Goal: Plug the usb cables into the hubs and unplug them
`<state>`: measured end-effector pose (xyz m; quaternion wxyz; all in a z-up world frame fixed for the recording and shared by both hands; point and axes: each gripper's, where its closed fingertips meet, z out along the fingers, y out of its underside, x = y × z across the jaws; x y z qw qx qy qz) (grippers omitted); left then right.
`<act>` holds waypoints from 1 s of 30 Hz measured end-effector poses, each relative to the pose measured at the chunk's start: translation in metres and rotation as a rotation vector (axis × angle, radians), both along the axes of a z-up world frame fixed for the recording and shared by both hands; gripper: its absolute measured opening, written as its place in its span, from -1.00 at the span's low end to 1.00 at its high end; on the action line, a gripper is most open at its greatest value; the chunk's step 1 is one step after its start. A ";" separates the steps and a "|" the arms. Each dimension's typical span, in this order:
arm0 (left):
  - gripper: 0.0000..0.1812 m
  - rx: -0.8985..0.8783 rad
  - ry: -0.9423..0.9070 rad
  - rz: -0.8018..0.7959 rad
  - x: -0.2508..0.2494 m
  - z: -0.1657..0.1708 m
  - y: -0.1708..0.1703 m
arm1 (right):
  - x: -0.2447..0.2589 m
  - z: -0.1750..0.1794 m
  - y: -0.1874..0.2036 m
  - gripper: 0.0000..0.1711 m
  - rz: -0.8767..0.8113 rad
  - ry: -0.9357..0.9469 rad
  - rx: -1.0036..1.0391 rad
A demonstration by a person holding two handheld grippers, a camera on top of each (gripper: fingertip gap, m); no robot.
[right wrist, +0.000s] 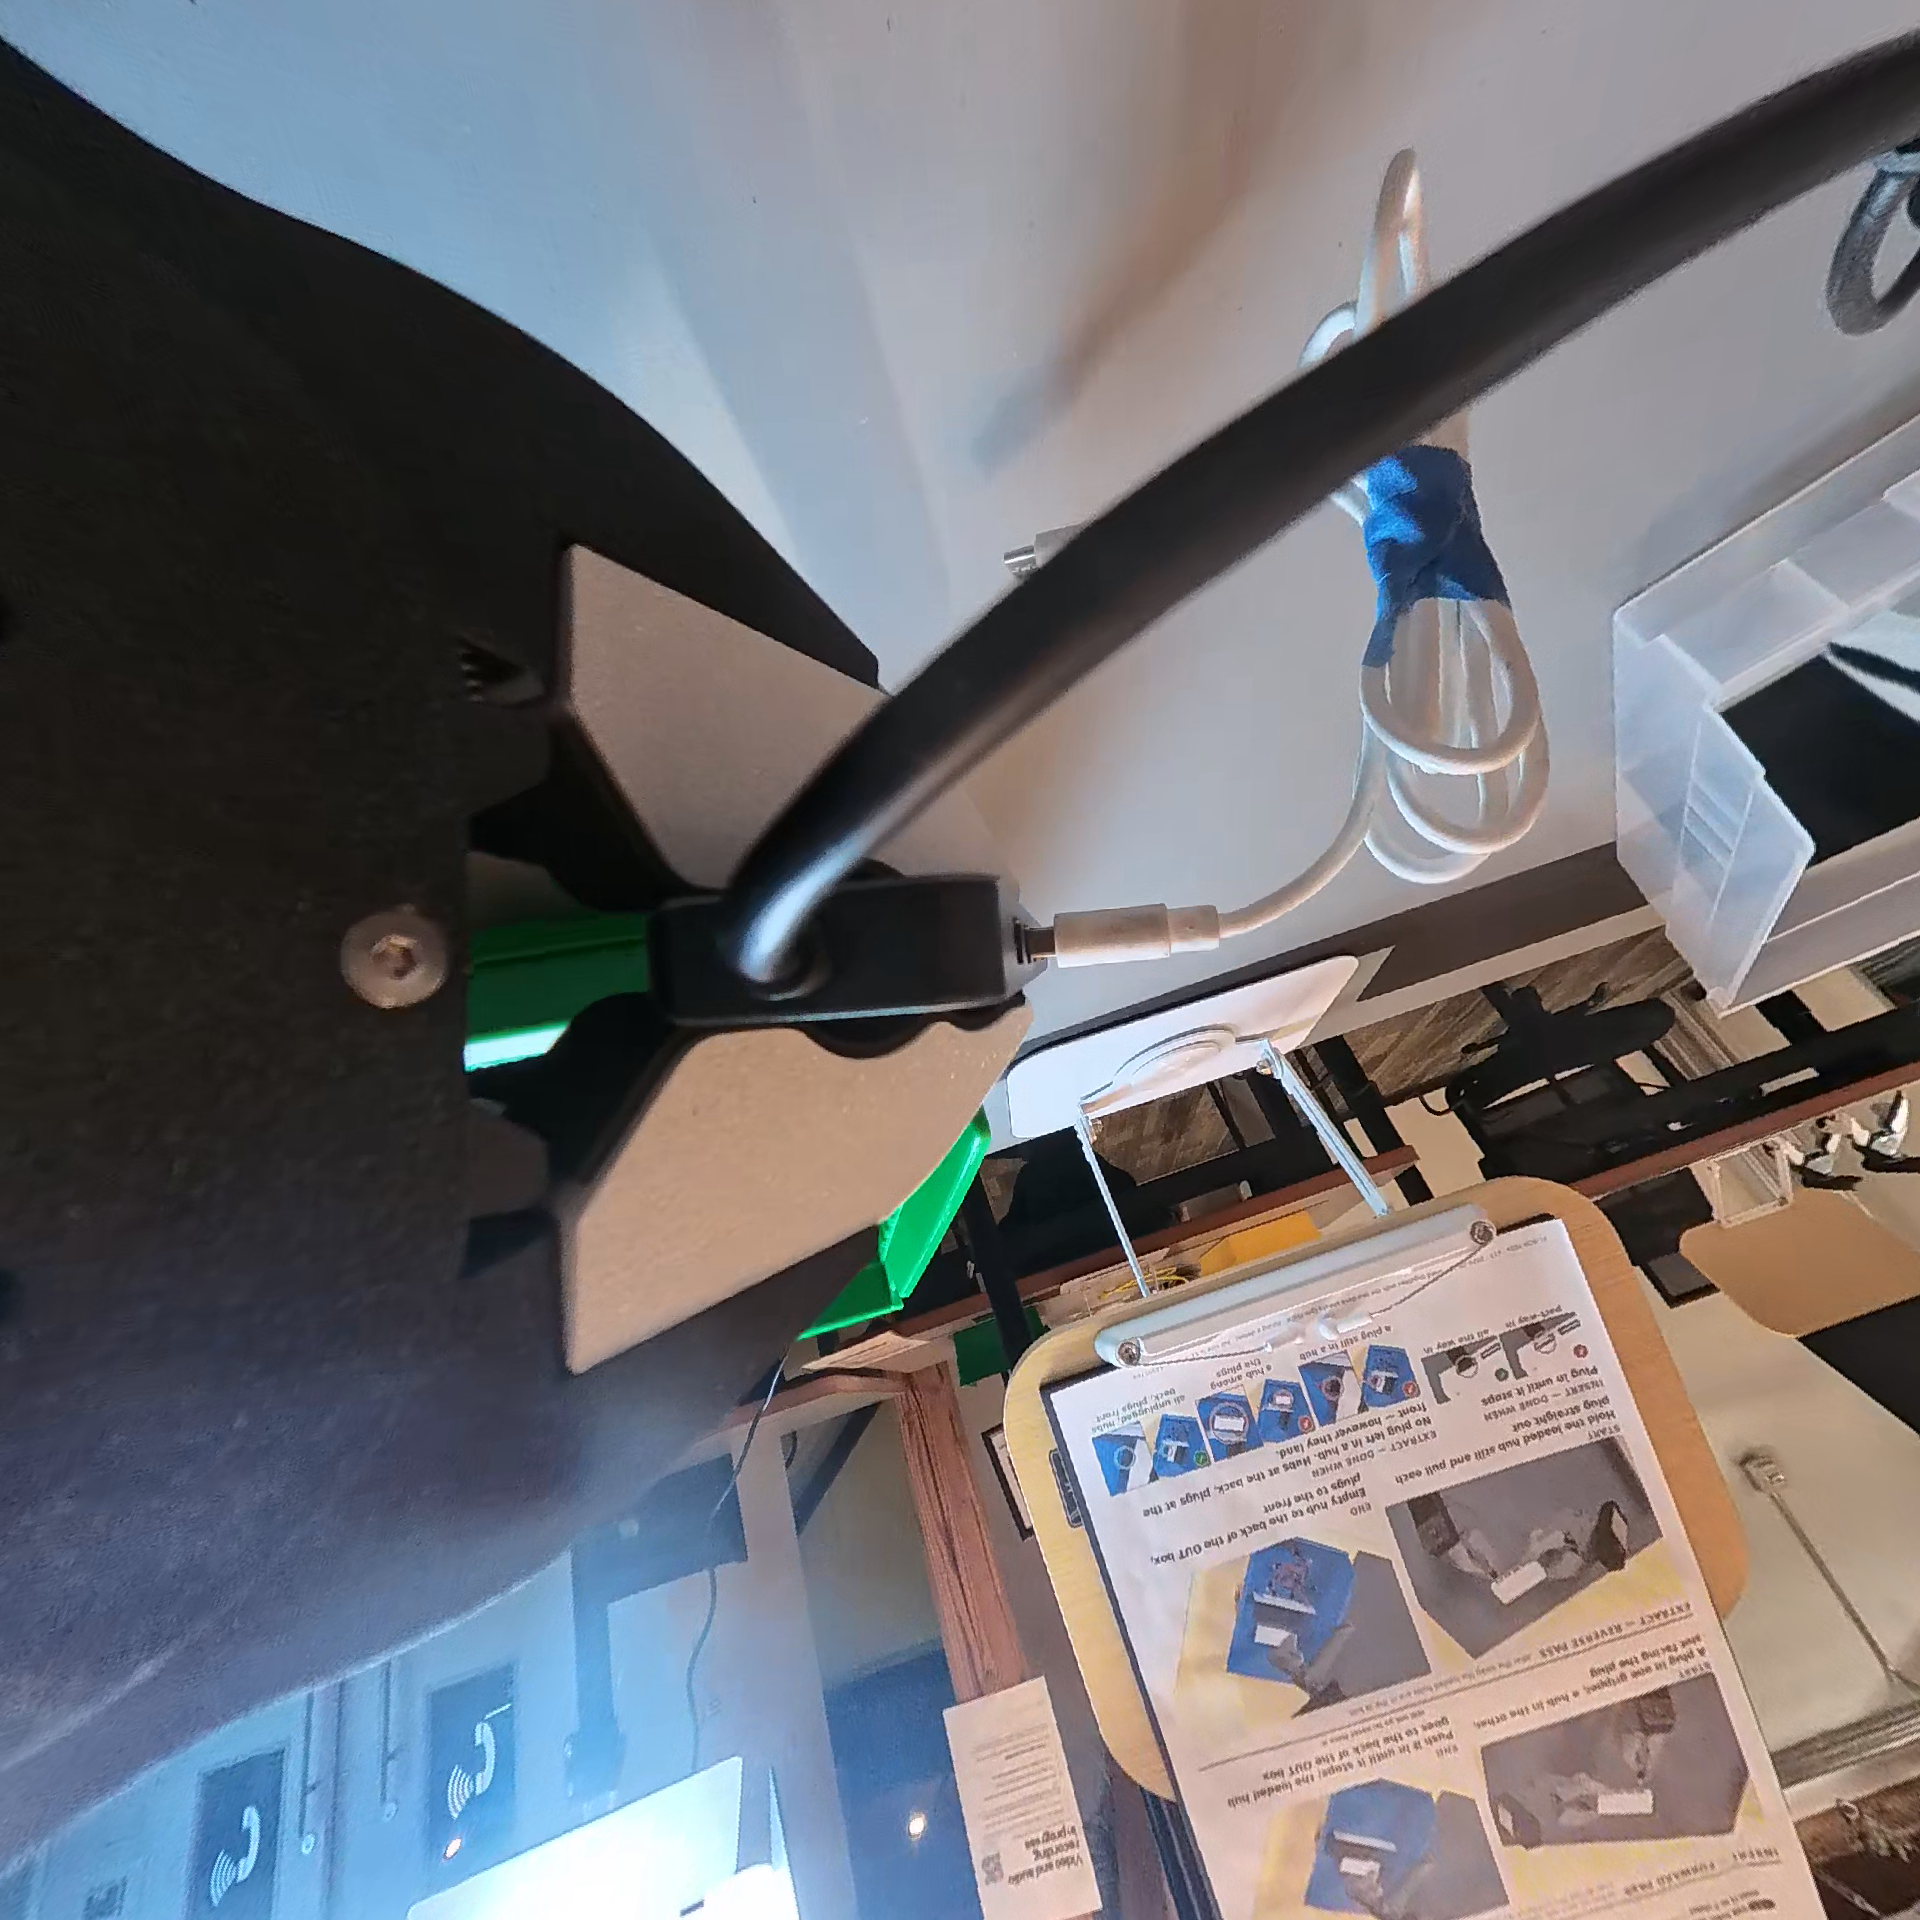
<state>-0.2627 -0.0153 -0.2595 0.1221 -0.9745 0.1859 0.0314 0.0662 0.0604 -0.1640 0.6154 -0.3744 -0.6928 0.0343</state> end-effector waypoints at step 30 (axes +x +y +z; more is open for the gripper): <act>-0.94 0.300 -0.724 0.018 0.223 0.037 0.026 | 0.012 0.014 0.016 -0.86 -0.058 0.058 -0.017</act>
